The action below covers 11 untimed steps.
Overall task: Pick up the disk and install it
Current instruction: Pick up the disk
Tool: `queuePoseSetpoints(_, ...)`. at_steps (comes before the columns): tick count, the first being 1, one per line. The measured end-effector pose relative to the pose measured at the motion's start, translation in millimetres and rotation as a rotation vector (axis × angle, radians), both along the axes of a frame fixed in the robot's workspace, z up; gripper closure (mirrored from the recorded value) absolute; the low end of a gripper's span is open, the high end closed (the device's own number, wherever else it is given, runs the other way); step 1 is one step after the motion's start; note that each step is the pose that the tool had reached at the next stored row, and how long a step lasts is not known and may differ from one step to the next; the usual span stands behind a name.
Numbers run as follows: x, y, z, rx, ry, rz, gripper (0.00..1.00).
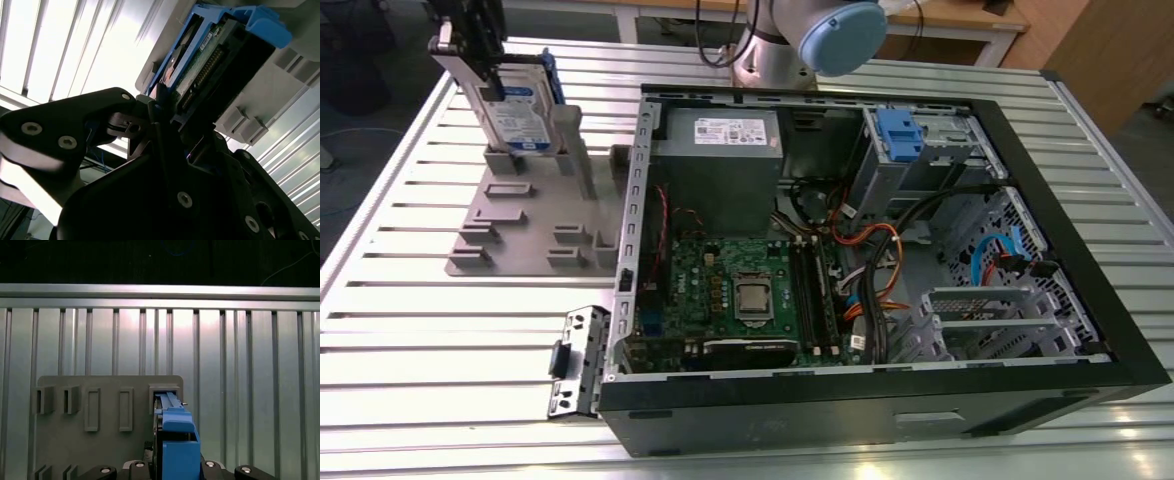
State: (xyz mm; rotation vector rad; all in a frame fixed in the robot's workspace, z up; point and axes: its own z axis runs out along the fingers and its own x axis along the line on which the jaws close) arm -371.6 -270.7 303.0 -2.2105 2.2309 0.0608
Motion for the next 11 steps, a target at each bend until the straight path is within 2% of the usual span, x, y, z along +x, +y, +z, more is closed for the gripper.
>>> queuePoseSetpoints(2, 0.0, 0.0, 1.1, 0.0000, 0.0000, 0.000, 0.64)
queuePoseSetpoints(3, 0.0, 0.0, 3.8, 0.0000, 0.0000, 0.000, 0.64)
queuePoseSetpoints(11, 0.0, 0.0, 8.9, 0.0000, 0.0000, 0.000, 0.64)
